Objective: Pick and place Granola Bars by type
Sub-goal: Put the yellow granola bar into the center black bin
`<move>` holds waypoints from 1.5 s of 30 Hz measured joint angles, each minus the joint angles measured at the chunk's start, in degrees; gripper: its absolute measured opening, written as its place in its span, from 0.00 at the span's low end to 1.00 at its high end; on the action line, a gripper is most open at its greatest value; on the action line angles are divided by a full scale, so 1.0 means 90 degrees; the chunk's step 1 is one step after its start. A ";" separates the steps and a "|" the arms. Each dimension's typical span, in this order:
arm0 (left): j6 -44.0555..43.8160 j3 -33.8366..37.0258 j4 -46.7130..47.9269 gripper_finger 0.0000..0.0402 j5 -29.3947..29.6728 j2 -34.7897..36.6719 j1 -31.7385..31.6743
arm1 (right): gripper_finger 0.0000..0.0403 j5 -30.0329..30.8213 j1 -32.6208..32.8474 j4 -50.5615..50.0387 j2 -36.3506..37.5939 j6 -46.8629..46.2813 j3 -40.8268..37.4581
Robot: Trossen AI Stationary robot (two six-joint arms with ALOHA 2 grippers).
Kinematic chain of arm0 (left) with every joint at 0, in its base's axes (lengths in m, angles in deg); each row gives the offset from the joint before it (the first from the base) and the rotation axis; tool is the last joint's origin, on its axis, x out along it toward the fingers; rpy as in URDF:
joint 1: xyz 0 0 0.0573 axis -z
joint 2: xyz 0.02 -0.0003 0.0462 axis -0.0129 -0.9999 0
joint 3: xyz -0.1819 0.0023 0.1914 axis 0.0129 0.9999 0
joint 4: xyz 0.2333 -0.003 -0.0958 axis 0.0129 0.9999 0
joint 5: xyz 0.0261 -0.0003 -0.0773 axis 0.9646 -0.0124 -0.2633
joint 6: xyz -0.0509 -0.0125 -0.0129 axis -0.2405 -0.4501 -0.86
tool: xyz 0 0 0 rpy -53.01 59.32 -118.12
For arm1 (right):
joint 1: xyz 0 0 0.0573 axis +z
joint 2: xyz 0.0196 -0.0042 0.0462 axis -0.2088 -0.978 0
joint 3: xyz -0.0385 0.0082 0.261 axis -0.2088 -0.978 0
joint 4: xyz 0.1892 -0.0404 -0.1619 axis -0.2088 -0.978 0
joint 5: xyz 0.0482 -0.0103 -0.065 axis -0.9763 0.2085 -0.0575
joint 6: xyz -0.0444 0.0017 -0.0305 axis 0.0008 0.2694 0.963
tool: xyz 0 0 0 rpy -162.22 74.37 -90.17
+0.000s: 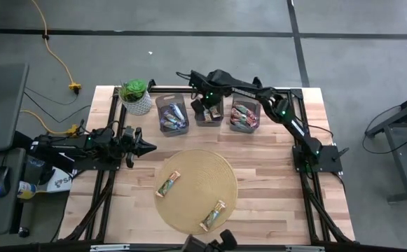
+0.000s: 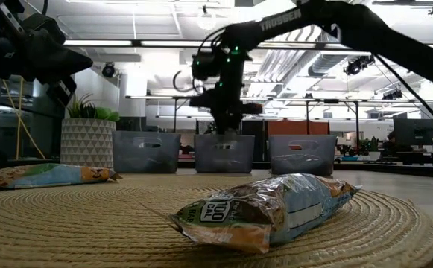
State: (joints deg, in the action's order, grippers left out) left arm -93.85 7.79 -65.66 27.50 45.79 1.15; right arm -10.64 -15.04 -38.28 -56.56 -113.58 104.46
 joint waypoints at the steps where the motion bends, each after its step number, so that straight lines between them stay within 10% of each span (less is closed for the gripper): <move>1: -0.0001 0.0001 0.0000 0.00 0.0000 0.0000 0.0000 | 0.15 -0.0084 -0.0002 -0.0002 -0.0062 0.0053 0.0000; 19: -0.0001 0.0001 -0.0001 0.00 -0.0005 0.0001 0.0000 | 0.34 -0.0383 -0.0036 -0.0455 -0.0168 0.1228 0.0002; 45: 0.0000 0.0001 -0.0002 0.00 -0.0002 0.0000 0.0000 | 0.41 -0.3180 -0.0073 -0.0778 0.1685 0.6147 0.0019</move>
State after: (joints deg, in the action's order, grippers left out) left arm -93.84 7.79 -65.68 27.48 45.79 1.15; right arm -39.27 -15.69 -45.29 -41.39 -58.26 104.63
